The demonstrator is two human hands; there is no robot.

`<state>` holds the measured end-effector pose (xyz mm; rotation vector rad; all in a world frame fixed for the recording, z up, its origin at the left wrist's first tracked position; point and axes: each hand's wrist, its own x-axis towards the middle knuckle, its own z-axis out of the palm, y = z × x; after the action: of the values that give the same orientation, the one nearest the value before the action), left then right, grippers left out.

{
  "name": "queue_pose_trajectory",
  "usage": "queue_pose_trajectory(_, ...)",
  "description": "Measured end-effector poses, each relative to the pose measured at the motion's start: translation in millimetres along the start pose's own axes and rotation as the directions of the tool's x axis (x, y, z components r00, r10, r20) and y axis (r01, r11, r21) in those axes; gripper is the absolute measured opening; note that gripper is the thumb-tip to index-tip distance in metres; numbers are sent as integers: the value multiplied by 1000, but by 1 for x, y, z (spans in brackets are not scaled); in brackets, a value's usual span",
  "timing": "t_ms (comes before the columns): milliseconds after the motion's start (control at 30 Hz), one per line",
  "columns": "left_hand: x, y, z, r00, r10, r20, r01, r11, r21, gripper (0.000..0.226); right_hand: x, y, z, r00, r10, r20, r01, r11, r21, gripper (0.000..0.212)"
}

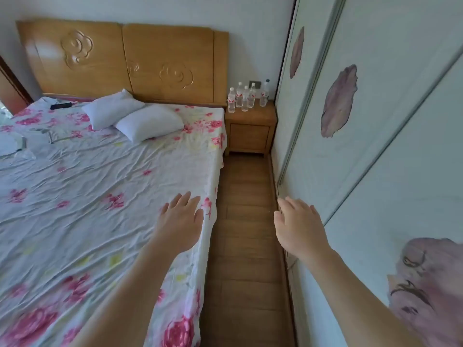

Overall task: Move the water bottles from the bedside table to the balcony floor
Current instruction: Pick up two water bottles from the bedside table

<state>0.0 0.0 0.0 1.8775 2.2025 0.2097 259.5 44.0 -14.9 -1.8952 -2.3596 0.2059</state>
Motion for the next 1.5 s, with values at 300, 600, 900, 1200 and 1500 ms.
queue_pose_trajectory(300,170,39,-1,998,43,44,-44,999,24,50,154,49,5,997,67,-30,-66,998,22,49)
queue_pose_trajectory(600,323,80,-15,998,-34,48,32,999,36,50,323,94,-8,1000,12,-15,-12,1000,19,50)
queue_pose_trajectory(900,454,84,-21,996,-58,68,57,998,13,50,461,103,-13,999,-20,26,20,1000,3,51)
queue_pose_trajectory(1200,644,54,-34,999,-7,42,8,1000,-16,50,640,92,-11,999,10,31,-10,1000,-10,50)
queue_pose_trajectory(1500,823,60,-45,995,83,59,-84,997,0,49,786,106,-13,997,82,14,-82,996,-28,74)
